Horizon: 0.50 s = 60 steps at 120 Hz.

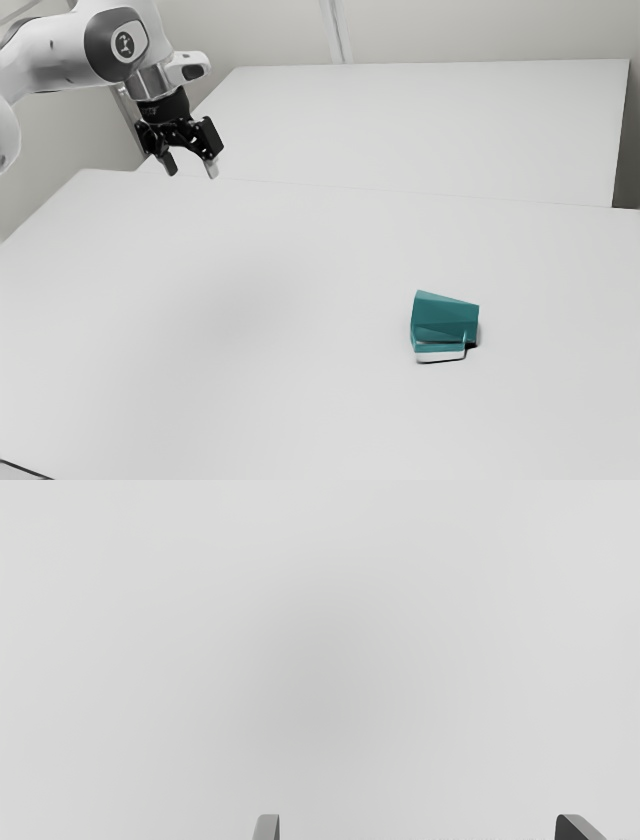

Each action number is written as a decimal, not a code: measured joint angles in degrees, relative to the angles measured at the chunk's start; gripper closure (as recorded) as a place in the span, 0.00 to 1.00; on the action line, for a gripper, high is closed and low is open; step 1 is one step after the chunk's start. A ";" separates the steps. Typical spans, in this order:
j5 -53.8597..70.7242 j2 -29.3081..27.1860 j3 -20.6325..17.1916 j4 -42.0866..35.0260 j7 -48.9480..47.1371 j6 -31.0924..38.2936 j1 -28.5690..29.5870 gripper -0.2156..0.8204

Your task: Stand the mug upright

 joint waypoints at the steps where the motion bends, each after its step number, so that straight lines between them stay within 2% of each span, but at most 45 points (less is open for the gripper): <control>1: -0.01 0.00 0.00 0.00 0.04 -0.01 0.00 0.21; 32: -0.23 0.05 -0.03 -0.05 0.96 -0.36 0.05 0.21; 40: -0.61 0.07 -1.59 -0.75 1.12 -0.42 0.42 0.21; 60: -11.85 0.02 -2.71 -4.50 1.62 -0.13 -0.20 0.21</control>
